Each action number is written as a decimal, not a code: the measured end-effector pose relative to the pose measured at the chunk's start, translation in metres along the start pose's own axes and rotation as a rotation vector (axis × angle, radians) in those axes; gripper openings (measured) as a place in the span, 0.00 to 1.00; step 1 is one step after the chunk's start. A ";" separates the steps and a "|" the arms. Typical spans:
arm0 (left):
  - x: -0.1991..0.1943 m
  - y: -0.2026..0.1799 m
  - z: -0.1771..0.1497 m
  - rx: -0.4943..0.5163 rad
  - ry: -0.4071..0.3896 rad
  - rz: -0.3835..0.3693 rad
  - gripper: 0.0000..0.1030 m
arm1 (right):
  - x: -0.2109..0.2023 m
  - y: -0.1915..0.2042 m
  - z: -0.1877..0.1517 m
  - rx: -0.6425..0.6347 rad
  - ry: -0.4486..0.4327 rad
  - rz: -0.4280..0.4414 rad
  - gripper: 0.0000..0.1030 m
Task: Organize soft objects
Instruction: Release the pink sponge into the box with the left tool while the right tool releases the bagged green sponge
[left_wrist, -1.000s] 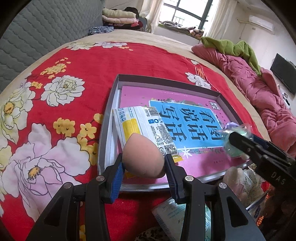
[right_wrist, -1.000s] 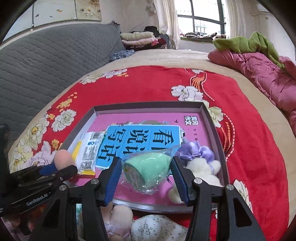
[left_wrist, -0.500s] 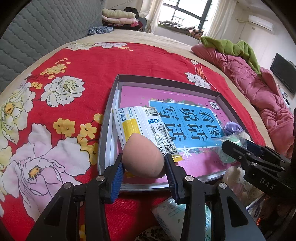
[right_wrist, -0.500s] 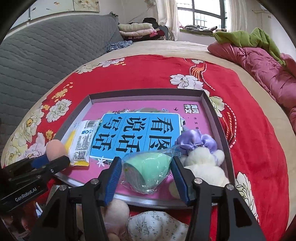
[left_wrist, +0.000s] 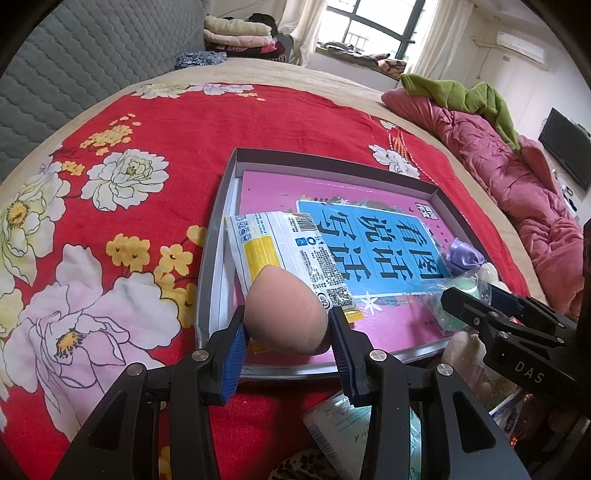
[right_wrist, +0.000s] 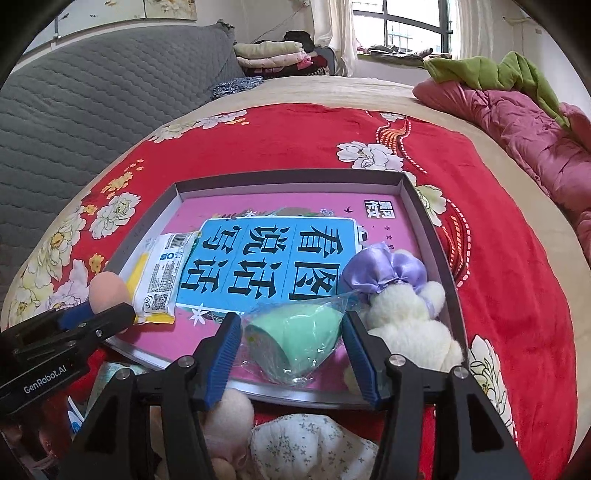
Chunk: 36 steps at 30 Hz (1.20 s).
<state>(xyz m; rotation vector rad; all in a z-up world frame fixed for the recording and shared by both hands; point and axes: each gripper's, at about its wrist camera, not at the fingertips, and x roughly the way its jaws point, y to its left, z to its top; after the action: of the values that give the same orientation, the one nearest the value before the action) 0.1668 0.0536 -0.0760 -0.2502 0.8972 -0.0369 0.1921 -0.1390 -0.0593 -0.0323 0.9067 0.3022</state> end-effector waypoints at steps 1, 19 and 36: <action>0.000 0.000 0.000 0.000 0.000 0.000 0.43 | 0.000 0.000 0.000 0.000 0.000 -0.001 0.55; 0.000 0.001 -0.001 -0.004 0.001 -0.003 0.43 | -0.008 -0.005 -0.002 0.013 -0.004 -0.004 0.57; -0.007 0.003 -0.001 -0.003 0.002 0.001 0.44 | -0.020 -0.006 -0.001 0.020 -0.037 -0.001 0.60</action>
<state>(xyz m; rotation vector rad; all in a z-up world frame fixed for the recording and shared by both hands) 0.1613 0.0568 -0.0716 -0.2527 0.8990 -0.0346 0.1813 -0.1502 -0.0445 -0.0088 0.8732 0.2924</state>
